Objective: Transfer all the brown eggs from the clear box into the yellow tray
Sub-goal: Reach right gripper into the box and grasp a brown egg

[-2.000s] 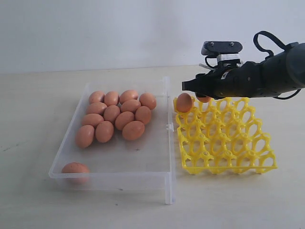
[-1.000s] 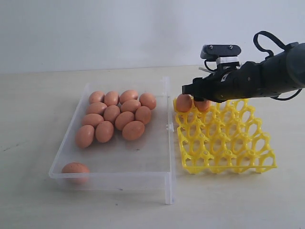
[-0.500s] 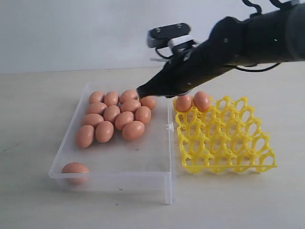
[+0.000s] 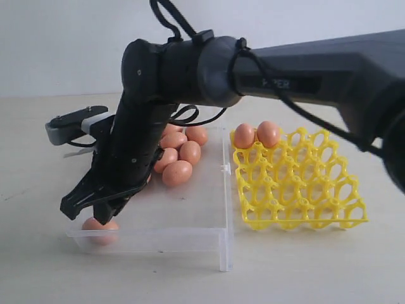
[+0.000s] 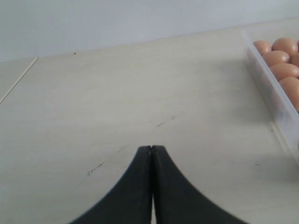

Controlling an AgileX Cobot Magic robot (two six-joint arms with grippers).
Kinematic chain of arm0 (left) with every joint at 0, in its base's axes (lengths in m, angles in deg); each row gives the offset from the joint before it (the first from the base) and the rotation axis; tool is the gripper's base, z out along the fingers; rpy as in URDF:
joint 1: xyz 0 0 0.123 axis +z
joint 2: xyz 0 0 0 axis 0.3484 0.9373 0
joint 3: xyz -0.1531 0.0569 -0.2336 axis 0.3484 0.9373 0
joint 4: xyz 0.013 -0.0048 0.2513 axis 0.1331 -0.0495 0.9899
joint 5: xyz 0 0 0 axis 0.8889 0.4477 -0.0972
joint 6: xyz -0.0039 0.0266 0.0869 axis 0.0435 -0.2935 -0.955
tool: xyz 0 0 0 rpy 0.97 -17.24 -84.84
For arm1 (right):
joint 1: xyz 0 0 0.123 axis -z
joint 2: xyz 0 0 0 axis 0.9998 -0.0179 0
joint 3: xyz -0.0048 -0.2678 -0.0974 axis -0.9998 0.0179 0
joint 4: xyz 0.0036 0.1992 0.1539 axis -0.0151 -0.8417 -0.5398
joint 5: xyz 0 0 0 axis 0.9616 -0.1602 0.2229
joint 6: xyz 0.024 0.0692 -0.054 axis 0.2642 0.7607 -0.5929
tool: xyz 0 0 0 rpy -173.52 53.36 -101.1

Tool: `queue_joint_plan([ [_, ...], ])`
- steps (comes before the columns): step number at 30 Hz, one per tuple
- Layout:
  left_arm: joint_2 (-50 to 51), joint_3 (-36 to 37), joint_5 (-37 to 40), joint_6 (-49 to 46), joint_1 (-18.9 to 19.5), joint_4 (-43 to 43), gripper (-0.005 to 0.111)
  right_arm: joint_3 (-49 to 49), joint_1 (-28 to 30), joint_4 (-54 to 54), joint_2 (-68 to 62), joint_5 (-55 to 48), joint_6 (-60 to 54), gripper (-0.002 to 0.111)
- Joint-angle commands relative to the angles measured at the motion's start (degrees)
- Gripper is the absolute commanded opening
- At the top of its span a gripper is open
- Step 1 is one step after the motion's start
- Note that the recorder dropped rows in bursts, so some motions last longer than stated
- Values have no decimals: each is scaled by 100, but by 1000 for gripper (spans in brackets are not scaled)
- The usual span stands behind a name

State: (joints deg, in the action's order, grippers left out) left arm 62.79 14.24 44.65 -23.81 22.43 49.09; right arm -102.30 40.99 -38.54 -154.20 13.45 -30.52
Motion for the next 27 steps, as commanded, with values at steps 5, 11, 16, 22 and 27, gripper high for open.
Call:
queue_joint_plan([
  [5,4,-23,-52,27,-34,-14,0,-1209,-69,397,-843,-880,599,43],
  [11,4,-23,-52,27,-34,-14,0,-1707,-97,384,-1045,-869,596,43],
  [16,4,-23,-52,27,-34,-14,0,-1928,-133,429,-1250,-846,280,43],
  [22,4,-23,-52,27,-34,-14,0,-1928,-200,429,-1370,-732,-116,43],
  [27,4,-23,-52,27,-34,-14,0,-1928,-200,429,-1443,-652,-230,43],
])
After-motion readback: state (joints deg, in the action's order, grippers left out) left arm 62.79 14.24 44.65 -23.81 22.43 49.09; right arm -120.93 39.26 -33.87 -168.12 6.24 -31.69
